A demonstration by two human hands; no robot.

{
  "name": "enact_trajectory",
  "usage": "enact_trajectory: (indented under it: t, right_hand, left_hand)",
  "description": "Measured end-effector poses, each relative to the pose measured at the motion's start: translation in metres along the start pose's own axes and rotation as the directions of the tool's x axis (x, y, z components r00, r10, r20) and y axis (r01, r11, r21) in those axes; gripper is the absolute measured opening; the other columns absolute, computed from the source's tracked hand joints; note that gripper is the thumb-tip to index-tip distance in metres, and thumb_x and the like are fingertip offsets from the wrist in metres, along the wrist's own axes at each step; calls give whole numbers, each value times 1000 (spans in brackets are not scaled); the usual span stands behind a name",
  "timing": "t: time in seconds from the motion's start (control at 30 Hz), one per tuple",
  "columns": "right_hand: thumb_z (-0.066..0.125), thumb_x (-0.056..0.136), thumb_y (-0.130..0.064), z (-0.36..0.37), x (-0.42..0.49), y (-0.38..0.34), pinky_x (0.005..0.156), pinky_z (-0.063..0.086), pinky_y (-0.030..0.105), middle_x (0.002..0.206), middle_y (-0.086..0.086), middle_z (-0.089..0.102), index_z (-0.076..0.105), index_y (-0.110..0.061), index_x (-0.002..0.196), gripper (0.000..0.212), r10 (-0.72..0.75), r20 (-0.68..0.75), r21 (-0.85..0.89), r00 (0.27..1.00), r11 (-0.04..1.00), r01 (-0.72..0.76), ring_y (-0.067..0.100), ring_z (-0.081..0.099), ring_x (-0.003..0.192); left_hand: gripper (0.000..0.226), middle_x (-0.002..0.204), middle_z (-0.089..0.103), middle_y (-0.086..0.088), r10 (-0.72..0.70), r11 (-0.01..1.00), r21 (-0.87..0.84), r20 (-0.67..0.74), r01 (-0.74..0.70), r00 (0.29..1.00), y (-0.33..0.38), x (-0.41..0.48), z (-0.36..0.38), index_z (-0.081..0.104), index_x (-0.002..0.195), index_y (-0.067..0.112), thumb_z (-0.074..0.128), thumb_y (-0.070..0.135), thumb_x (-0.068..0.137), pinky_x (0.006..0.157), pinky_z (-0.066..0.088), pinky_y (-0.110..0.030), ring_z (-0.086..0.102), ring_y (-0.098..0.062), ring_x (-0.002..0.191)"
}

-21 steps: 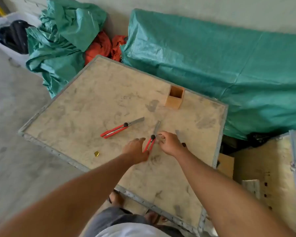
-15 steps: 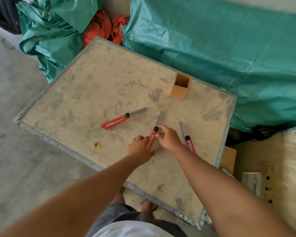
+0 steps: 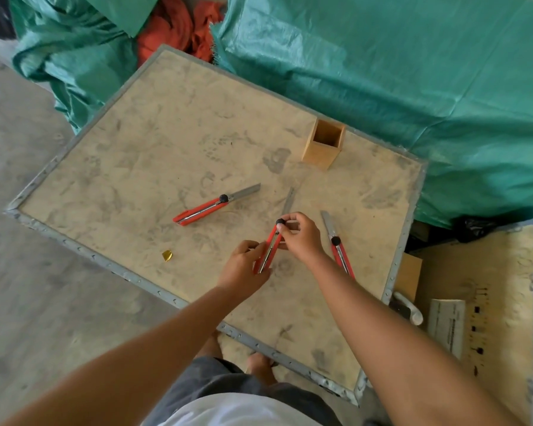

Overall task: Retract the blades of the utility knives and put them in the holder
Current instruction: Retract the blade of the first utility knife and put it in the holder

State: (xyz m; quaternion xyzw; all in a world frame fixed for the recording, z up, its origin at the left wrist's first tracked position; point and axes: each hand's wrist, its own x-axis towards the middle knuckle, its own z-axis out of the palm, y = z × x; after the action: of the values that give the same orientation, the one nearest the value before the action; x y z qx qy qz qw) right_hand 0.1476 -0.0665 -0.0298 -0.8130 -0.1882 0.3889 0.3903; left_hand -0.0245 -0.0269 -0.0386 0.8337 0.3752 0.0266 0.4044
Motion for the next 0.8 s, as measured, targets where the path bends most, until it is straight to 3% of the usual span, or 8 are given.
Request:
enact_trajectory:
  t: [0.13,0.27,0.37,0.5,0.67,0.8]
  right_hand:
    - [72,93,-13,-16,-15,-14,70,67,44,108,12,73,67,-14,106,14,-45,-5,134,999,990,45,26,79,84]
    - [72,93,-13,-42,-35,-38,67,67,36,104,10,73,67,-12,107,15,-117,-26,209,993,970,120,22,79,83]
    - [73,94,-16,-60,-48,-52,71,67,39,104,10,74,68,-10,111,19,-147,-47,245,988,957,154,22,79,87]
    - [72,94,-20,-75,-62,-66,72,67,39,107,9,75,69,-11,115,23,-200,-39,214,979,955,203,21,79,90]
    - [72,94,-13,-83,-78,-72,67,67,39,108,9,77,74,-7,111,19,-265,113,199,958,950,239,19,80,86]
    - [77,90,-14,-78,-88,-71,70,67,44,98,7,79,78,-12,105,15,-280,184,107,942,959,264,20,79,85]
  left_hand:
    - [65,116,57,0,4,993,-118,-33,-8,999,15,-14,-18,54,140,19,78,30,81,78,59,-33,62,-16,88]
    - [68,112,63,5,-38,954,-297,32,46,999,41,-25,-42,49,142,28,79,31,81,76,61,-30,66,-14,89]
    - [63,110,70,7,-29,901,-430,76,59,997,60,-34,-57,50,141,30,76,19,84,79,60,-24,72,-15,87]
    - [57,103,77,-5,-88,792,-599,81,119,993,78,-40,-71,57,135,22,75,2,84,73,54,-10,76,-17,86]
    - [55,100,79,-8,-108,708,-696,65,123,992,88,-36,-79,61,131,16,77,-2,81,74,59,-18,77,-22,83]
    - [54,99,80,-8,-77,683,-724,58,96,995,90,-30,-83,66,126,17,78,-5,78,81,61,-33,75,-21,89]
